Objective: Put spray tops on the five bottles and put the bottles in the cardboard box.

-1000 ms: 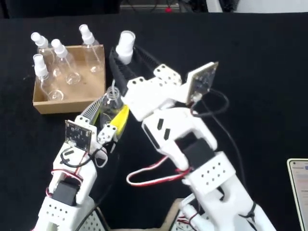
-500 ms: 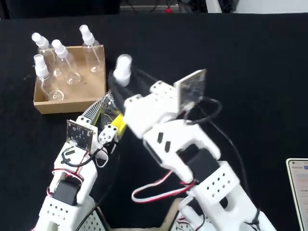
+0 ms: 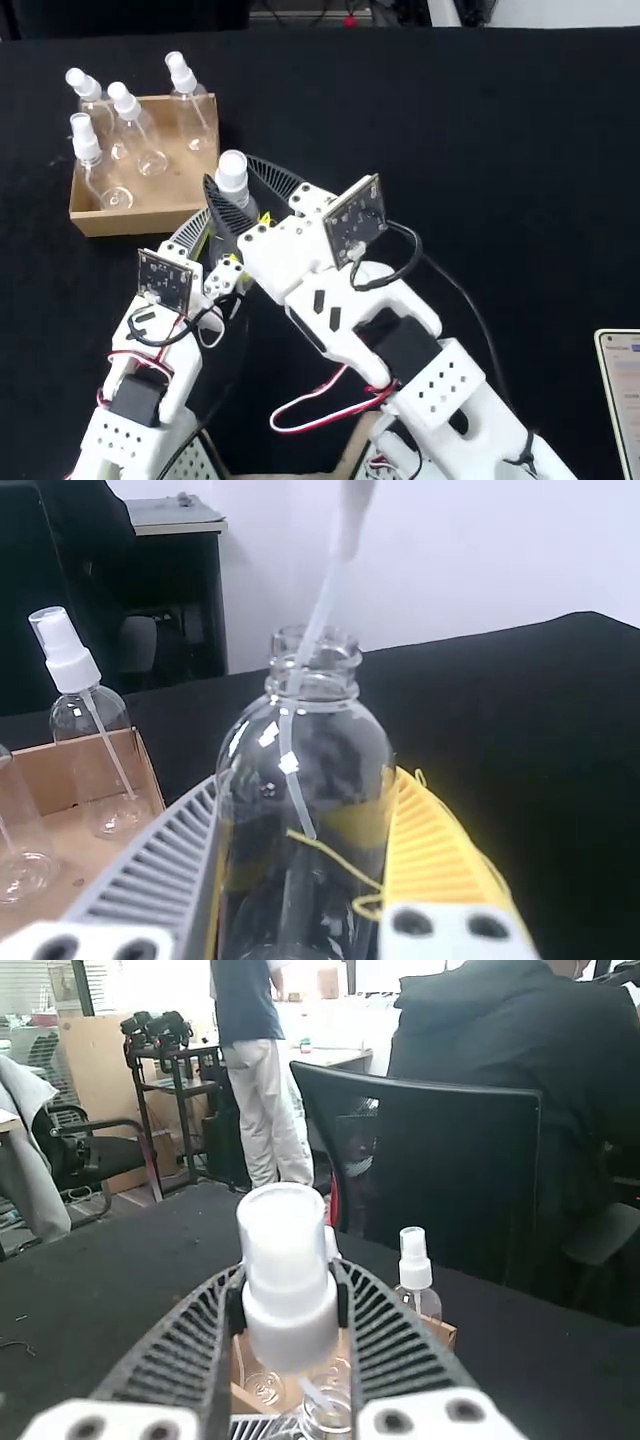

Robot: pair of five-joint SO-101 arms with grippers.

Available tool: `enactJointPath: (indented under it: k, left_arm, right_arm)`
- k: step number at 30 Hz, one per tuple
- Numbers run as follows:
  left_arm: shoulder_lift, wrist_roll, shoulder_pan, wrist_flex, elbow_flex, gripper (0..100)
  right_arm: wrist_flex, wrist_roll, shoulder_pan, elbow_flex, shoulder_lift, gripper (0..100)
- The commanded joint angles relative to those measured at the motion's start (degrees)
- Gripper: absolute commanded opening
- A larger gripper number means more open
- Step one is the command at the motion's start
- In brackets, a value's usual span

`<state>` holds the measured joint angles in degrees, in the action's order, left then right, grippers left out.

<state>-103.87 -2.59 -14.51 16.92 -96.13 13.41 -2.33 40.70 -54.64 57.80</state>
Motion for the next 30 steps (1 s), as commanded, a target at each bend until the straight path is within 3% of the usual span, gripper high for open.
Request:
enactJointPath:
  k: [1, 13, 18, 30]
  left_arm:
    - [-0.4, 0.3, -0.4, -0.1, -1.2, 4]
    - [-0.4, 0.5, -0.3, 0.1, -1.2, 4]
    - [-0.4, 0.2, -0.5, 0.0, -1.2, 4]
    - [-0.4, 0.2, -0.3, -0.1, -1.2, 4]
  right_arm:
    - [-1.4, 0.5, -0.5, 0.0, 0.7, 2.5]
    - [16.5, 0.1, -3.5, 16.4, -12.4, 4.0]
    - [18.6, 0.0, -1.4, 16.2, -10.0, 16.3]
    - [21.3, 0.1, 2.0, 13.3, 1.2, 16.9]
